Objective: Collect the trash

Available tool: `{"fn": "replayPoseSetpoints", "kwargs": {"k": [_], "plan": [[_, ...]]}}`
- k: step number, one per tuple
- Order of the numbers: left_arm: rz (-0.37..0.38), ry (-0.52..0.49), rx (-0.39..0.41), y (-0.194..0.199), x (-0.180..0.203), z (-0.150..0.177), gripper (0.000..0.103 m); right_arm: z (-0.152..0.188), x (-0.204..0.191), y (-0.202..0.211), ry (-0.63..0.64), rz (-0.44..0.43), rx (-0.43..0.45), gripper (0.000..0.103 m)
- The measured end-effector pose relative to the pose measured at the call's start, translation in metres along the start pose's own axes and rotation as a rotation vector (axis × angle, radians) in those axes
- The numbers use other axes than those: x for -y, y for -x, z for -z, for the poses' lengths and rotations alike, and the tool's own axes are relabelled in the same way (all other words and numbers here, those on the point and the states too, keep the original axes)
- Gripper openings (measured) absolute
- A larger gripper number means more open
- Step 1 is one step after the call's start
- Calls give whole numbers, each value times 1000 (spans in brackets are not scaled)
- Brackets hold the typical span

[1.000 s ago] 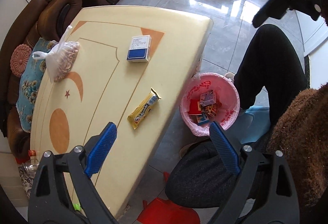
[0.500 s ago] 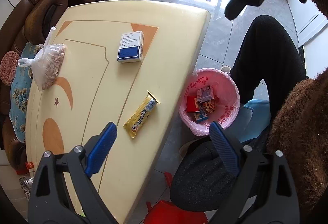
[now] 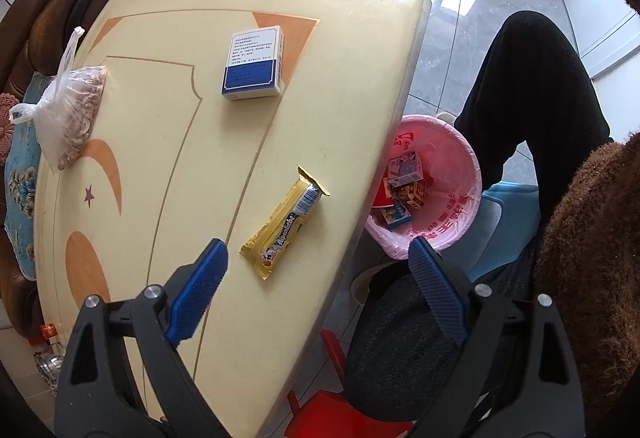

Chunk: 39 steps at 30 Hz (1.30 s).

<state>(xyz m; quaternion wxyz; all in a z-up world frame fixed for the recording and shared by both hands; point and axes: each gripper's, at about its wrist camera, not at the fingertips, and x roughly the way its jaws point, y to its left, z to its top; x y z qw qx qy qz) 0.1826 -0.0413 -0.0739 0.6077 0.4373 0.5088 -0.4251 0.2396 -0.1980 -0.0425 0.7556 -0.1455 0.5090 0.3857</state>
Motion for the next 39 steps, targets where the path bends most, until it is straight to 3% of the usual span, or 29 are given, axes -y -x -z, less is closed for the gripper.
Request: {"fn": "replayPoseSetpoints", "kwargs": {"k": [16,25,33,39], "plan": [[97,-8,-60,-64,-39,-11,89,-15,66,-59,24,11,-142,96],[125,-56,-99,-97,-46,-16,89,-28,76,-111,184,34,-291,96],[140,-74,-114,-113,-54,-17,89,-38,75,-151,336,0,-413,96],[136,-83,-115,-121,-55,-17,89,-41,80,-170,355,-40,-463,96]]}}
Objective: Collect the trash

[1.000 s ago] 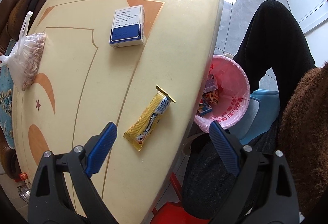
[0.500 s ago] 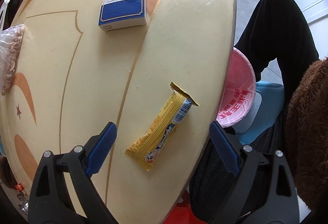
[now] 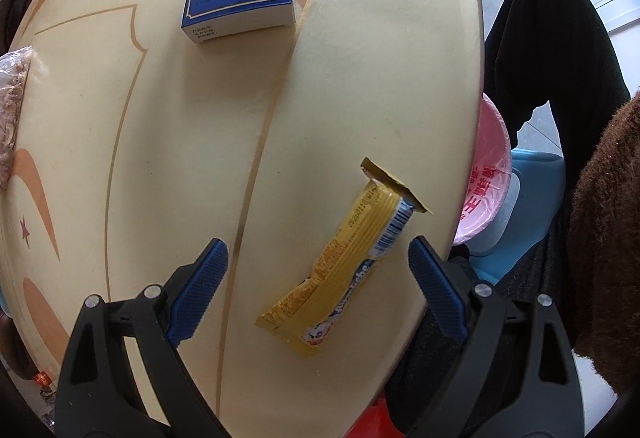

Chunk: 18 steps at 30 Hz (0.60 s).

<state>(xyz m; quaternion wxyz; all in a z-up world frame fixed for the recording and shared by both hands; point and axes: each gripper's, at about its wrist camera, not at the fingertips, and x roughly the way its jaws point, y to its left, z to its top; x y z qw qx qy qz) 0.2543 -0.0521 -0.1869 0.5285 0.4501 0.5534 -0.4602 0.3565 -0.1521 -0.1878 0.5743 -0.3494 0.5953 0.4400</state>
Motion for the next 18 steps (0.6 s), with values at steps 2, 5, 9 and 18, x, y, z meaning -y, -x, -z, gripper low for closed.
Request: {"fn": "replayPoseSetpoints", "kwargs": {"k": [2,5,9,18], "plan": [[-4,-9,-1,-3,2,0,89,0,-2,-7,9,1,-16,96],[-8,-20,6,-4,2,0,90,2,-9,-11,27,28,-12,97],[-15,-25,26,-3,2,-5,89,4,-13,-9,-25,52,19,97],[-32,17,52,6,-1,-8,62,12,-18,0,-213,140,83,89]]}}
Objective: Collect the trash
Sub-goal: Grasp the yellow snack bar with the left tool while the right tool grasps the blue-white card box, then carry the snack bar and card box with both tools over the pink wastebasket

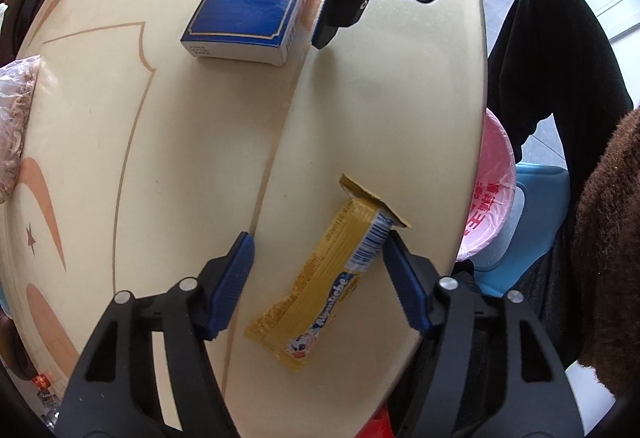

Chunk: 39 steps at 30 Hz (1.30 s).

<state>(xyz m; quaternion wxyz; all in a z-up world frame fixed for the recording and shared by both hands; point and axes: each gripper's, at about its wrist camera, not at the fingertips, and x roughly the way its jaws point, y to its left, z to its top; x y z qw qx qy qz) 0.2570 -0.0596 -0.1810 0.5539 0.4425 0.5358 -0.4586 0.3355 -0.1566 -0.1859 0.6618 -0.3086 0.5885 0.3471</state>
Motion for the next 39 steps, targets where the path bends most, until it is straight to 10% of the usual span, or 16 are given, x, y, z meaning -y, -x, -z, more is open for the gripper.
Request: {"fn": "replayPoseSetpoints", "kwargs": {"k": [11,29,39], "plan": [[-82,164,29,6,-8,2,27,9,12,22,-388,68,47,70],[-178,772,172,59,-52,32,25,45,-7,94,-617,203,181,70],[-238,903,292,125,-7,48,25,71,-60,161,-628,283,314,70]]}}
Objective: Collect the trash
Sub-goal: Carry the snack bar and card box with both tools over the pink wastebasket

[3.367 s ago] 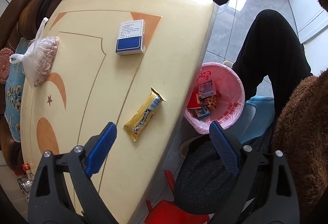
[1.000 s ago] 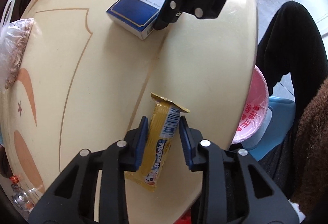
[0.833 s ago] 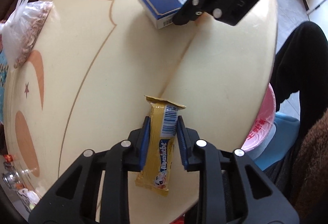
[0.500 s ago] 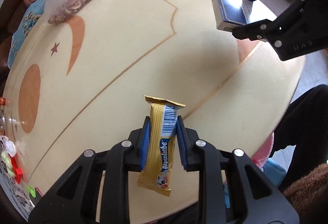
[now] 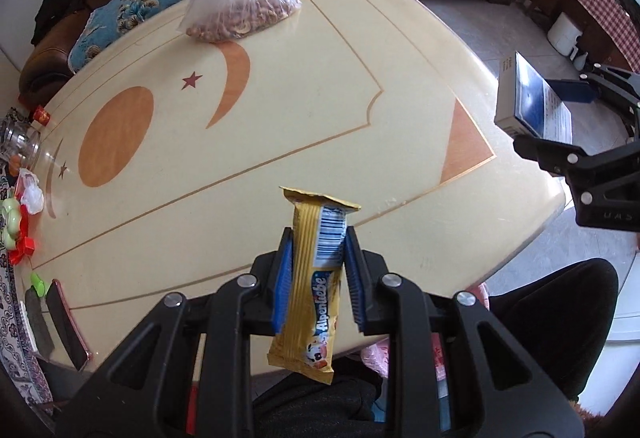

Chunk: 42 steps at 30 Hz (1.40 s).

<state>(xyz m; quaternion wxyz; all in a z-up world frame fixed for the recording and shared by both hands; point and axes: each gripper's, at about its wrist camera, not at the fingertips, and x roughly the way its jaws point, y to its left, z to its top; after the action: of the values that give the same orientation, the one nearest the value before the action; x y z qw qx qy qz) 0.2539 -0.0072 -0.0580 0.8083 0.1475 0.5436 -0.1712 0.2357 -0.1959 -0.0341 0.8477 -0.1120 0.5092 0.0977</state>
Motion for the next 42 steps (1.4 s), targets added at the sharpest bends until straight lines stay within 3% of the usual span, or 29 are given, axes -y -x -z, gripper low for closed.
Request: {"fn": "replayPoseSetpoints", "kwargs": {"k": [9,14,20,25,31,42], "plan": [[-40,93,87,49,21,48,25,40,-32,70,0,38,96,70],[-30,127,138,69,40,77,25,70,-51,87,-2,45,111,70],[38,134,157,75,61,105,25,107,-67,95,-29,17,117,70],[44,146,170,68,69,124,25,136,-72,95,-72,3,118,70],[89,160,122,43,77,145,25,167,-83,91,-91,5,127,70],[91,163,13,-19,98,179,25,210,-94,60,-160,3,119,70]]}}
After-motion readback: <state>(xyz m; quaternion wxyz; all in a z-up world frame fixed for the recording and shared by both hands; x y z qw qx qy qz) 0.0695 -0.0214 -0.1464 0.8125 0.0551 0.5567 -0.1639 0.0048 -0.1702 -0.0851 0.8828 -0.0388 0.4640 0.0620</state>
